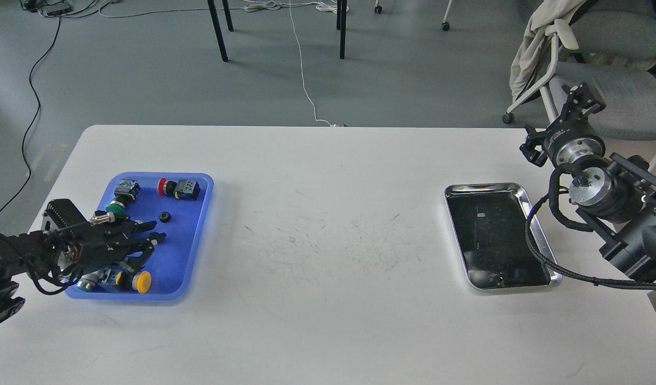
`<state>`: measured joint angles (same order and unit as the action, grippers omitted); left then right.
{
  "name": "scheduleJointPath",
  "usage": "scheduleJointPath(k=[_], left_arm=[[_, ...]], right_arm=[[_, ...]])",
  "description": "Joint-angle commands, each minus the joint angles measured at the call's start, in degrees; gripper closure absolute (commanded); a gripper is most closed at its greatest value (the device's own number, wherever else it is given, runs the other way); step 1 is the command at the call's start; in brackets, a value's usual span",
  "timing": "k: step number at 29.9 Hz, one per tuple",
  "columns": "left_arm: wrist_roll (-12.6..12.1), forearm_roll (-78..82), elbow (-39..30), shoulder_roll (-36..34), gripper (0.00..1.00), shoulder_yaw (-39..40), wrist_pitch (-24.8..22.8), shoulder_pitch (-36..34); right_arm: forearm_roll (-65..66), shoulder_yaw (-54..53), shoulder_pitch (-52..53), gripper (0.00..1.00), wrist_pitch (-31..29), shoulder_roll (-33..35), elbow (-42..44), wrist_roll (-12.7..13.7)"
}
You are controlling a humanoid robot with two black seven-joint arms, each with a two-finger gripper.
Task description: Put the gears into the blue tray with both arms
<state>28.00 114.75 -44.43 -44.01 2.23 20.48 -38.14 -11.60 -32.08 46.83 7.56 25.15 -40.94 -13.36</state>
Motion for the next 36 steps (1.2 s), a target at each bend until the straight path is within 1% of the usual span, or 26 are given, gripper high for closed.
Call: scheduleJointPath(k=[1, 5, 6, 8, 13, 16, 20, 22, 23, 24, 27, 30, 32, 36], left_arm=[[0.0, -0.9, 0.0, -0.4, 0.53, 0.0, 0.0, 0.0], [0.0, -1.2, -0.2, -1.0, 0.53, 0.1, 0.0, 0.2], [0.0, -1.5, -0.5, -1.2, 0.52, 0.4, 0.0, 0.2], [0.0, -4.4, -0.5, -1.2, 0.41, 0.7, 0.0, 0.2], [0.0, -17.5, -0.8, -2.8, 0.22, 0.7, -0.3, -0.5], [0.0, -22.1, -0.7, -4.5, 0.18, 0.8, -0.6, -1.1], [0.0, -28.3, -0.7, -4.7, 0.13, 0.9, -1.7, -4.6], [0.0, -32.8, -0.1, -4.5, 0.07, 0.9, -2.6, -5.3], [0.0, -34.3, -0.3, -4.5, 0.06, 0.9, -2.8, -5.4], [0.0, -35.9, -0.8, -4.4, 0.02, 0.9, -2.8, -5.4], [0.0, -38.5, -0.7, -4.3, 0.02, 0.9, -3.0, -6.9], [0.0, -41.3, -0.2, -3.2, 0.02, 1.0, -5.4, -9.0], [0.0, -45.3, -0.1, -1.5, 0.02, 1.2, -7.7, -10.7], [0.0, -55.9, 0.1, 0.6, 0.02, 1.2, -14.7, -15.3]], right_arm=[[0.0, 0.0, 0.1, 0.01, 0.0, 0.0, 0.1, 0.0], [0.0, 0.0, 0.3, 0.01, 0.0, 0.0, 0.1, -0.1], [0.0, 0.0, 0.4, 0.01, 0.0, 0.0, 0.1, -0.1], [0.0, 0.1, 0.2, 0.01, 0.1, 0.0, 0.1, -0.1], [0.0, 1.8, 0.5, 0.01, 0.1, 0.0, -0.2, -0.1], [0.0, 1.8, 0.7, 0.01, 0.4, 0.0, -0.3, -0.3], [0.0, 1.9, 0.8, 0.01, 0.5, 0.0, -0.5, -0.3], [0.1, 1.9, 0.9, 0.01, 0.5, 0.1, -0.5, -0.3], [0.1, 1.9, 0.9, 0.01, 0.6, 0.1, -0.5, -0.3], [0.2, 2.0, 1.0, 0.01, 0.6, 0.1, -0.6, -0.3], [1.4, 2.0, 1.1, 0.01, 0.6, 0.2, -0.8, -0.3], [2.5, 2.0, 1.2, 0.01, 0.6, 0.3, -1.1, -0.3], [2.6, 2.0, 1.2, 0.01, 0.5, 0.9, -2.0, -0.3], [2.8, 1.9, 2.2, 0.01, 0.4, 1.3, -3.5, -0.3]])
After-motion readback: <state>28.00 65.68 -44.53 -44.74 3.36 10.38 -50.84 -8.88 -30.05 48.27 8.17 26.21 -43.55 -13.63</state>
